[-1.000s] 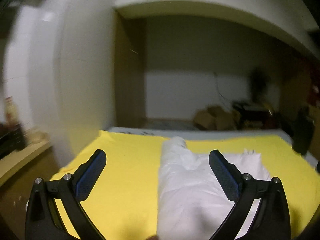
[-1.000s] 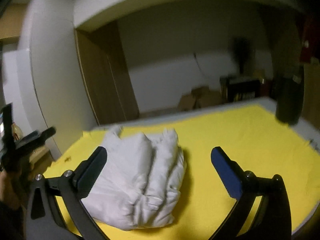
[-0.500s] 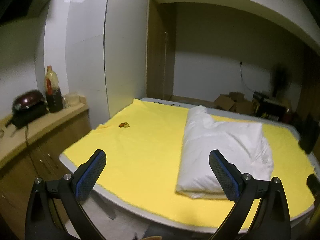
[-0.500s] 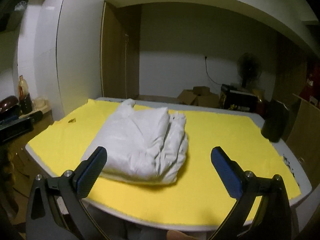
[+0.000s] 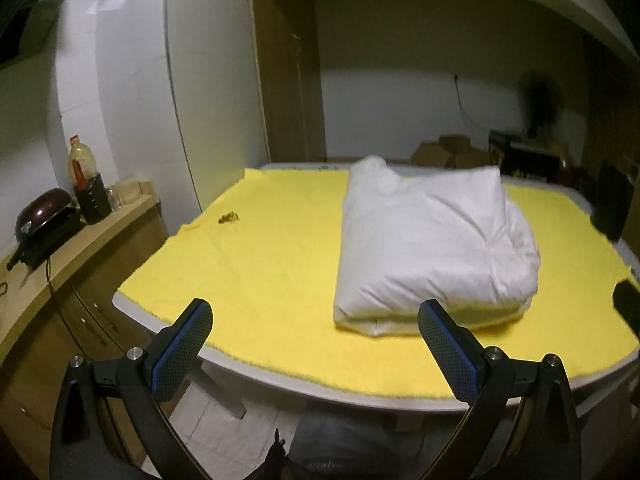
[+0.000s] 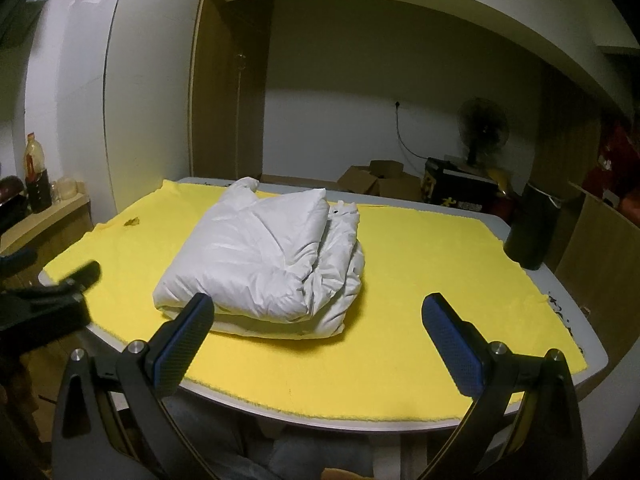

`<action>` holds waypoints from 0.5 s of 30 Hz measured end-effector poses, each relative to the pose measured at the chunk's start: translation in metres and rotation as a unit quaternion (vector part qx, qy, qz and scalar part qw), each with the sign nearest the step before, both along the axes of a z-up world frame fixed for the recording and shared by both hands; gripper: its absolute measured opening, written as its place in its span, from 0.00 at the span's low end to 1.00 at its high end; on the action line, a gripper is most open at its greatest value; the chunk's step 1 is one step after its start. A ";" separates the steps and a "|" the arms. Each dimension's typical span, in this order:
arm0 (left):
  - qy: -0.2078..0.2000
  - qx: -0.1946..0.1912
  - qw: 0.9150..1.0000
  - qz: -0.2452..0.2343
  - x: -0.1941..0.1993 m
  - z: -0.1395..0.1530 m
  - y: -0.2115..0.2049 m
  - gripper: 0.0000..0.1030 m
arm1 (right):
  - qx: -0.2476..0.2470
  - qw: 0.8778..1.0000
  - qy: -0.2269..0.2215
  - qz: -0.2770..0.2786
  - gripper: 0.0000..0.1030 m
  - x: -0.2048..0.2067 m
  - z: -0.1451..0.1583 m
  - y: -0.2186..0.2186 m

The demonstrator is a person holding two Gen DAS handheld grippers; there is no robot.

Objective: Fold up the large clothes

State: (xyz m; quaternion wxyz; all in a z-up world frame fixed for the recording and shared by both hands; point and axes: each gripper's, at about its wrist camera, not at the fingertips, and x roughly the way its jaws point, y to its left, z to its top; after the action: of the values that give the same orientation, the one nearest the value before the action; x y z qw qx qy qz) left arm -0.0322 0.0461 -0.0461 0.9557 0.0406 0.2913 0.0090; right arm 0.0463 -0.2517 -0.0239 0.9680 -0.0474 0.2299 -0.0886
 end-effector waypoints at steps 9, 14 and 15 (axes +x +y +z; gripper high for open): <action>0.022 -0.004 1.000 -0.008 0.003 -0.011 -0.001 1.00 | 0.004 1.000 0.017 0.003 1.00 0.001 -0.007 0.003; 0.023 -0.020 0.999 -0.013 0.004 -0.012 0.002 1.00 | 0.005 1.000 0.022 0.005 1.00 0.002 -0.008 0.004; 0.023 -0.023 0.999 -0.014 0.004 -0.013 0.002 1.00 | 0.006 1.000 0.023 0.006 1.00 0.002 -0.009 0.004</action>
State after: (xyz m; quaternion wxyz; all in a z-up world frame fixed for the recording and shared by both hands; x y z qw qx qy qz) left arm -0.0284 0.0485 -0.0587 0.9494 0.0228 0.3131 -0.0125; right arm 0.0487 -0.2473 -0.0326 0.9632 -0.0454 0.2525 -0.0804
